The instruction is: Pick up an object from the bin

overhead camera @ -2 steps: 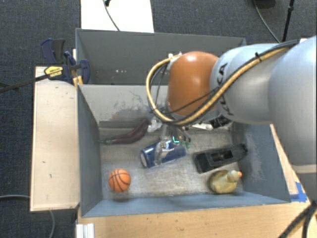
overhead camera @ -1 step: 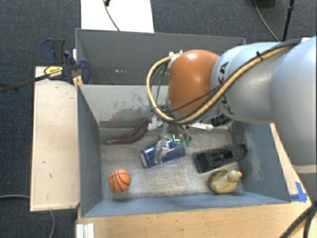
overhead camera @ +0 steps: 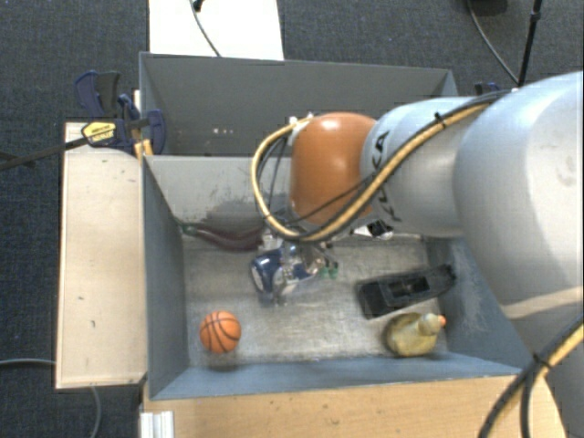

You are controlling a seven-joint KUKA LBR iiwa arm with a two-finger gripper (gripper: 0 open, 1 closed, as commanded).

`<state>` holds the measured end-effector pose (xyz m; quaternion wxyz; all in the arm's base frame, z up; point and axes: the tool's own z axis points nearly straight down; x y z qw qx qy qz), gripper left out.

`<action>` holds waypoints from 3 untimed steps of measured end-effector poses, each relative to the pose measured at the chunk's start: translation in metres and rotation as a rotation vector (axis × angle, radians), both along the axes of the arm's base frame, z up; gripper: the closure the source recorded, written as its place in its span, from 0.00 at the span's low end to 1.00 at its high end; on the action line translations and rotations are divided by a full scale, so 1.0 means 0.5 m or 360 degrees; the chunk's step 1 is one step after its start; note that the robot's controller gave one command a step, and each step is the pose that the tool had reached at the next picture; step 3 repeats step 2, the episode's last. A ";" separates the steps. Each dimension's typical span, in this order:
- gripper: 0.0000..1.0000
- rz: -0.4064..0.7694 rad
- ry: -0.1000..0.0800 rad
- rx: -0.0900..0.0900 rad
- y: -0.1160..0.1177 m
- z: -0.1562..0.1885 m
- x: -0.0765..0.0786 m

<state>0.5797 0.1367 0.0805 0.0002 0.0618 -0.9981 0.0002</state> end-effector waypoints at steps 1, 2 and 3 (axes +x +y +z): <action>1.00 -0.0002 0.0000 0.0000 0.000 0.000 0.000; 1.00 0.0023 0.0000 0.0000 0.029 0.378 0.004; 1.00 0.0023 0.0000 0.0000 0.029 0.378 0.004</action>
Offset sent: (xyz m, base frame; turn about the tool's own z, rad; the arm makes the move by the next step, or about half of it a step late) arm 0.0036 0.0188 0.2369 -0.0235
